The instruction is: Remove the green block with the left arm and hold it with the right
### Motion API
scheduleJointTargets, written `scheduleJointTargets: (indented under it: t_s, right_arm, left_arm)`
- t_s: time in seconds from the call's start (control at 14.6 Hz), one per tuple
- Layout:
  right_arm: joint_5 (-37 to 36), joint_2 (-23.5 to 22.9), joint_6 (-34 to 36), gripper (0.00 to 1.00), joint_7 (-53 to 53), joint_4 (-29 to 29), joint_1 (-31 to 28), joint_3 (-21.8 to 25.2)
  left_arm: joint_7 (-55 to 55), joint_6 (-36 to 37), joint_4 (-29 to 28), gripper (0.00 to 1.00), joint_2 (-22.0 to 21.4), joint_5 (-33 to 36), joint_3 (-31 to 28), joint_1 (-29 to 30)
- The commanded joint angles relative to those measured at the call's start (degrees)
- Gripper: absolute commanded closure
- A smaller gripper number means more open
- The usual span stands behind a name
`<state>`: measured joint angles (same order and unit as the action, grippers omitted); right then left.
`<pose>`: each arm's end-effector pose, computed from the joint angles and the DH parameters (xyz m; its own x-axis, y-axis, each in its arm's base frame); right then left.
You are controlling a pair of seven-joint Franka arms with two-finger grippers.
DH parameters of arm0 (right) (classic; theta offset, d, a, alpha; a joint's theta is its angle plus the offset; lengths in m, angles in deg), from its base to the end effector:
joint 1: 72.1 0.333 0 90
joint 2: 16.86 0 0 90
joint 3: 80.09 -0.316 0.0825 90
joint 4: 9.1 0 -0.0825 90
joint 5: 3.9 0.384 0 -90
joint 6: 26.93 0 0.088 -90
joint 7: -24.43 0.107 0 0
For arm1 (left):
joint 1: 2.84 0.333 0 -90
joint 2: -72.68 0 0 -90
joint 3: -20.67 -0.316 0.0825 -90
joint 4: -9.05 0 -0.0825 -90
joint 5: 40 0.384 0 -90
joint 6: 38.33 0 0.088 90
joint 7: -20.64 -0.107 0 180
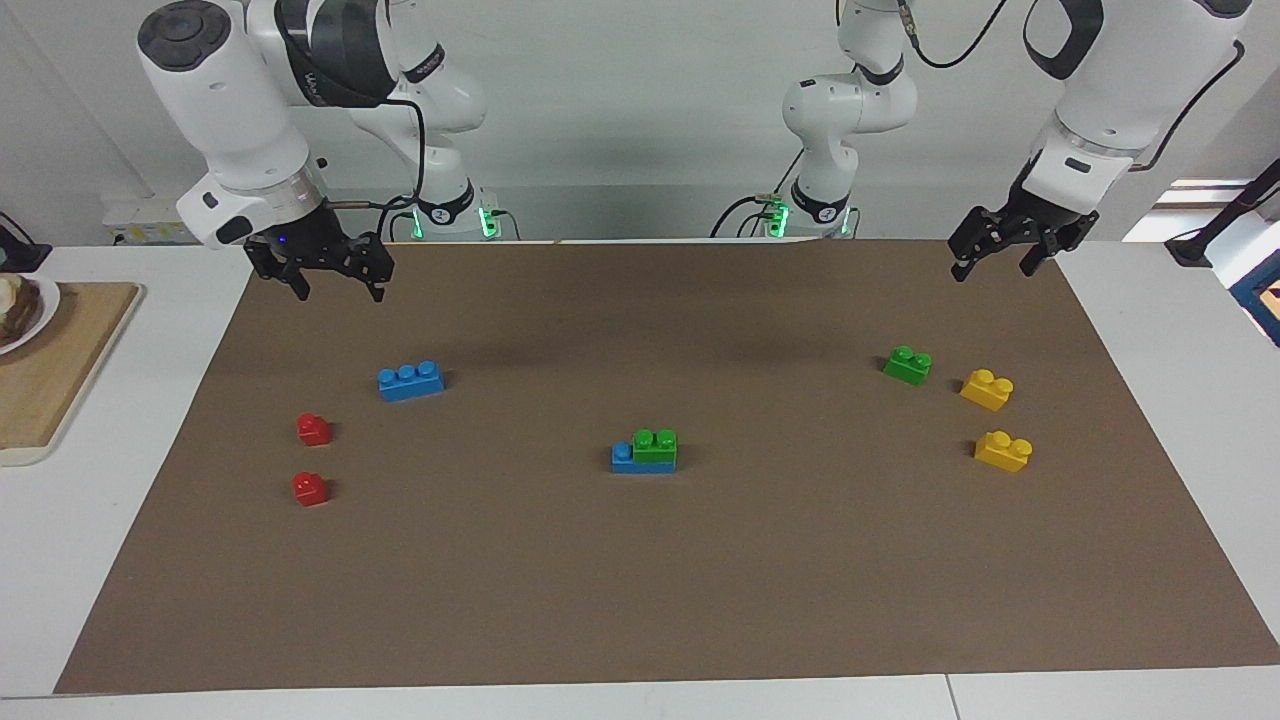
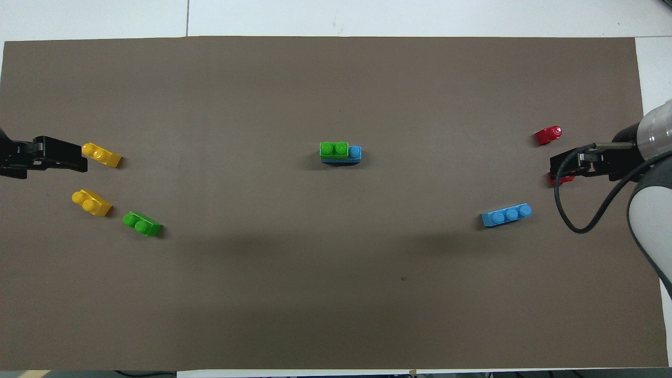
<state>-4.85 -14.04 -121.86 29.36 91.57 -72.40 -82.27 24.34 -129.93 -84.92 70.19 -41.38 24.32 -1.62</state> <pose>0.5407 0.0165 0.5706 0.9974 -0.0520 -0.0492 -0.0509 -0.9984 0.0226 0.5423 -0.0263 0.6180 0.9997 0.0229 0.0006 0.0229 -0.9995 0.0214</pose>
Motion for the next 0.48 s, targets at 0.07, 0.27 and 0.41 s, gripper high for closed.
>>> scheduleJointTargets:
  t_s: [0.07, 0.27, 0.41]
  right_arm:
    - [-0.02, 2.11, -2.36, 0.0, -0.89, 2.95, -0.14, -0.1]
    - [0.07, 2.2, -2.27, 0.0, -0.72, 3.47, -0.66, -0.1]
    - [0.07, 2.28, -2.19, 0.0, -0.89, 3.57, -0.66, -0.1]
  left_arm:
    - [-0.28, 0.2, 0.28, 0.0, -0.23, 1.03, 0.04, -0.16]
    - [-0.28, 0.2, 0.19, 0.0, -0.23, 1.03, 0.04, -0.16]
    - [-0.19, 0.11, 0.1, 0.0, -0.32, 1.03, 0.04, -0.16]
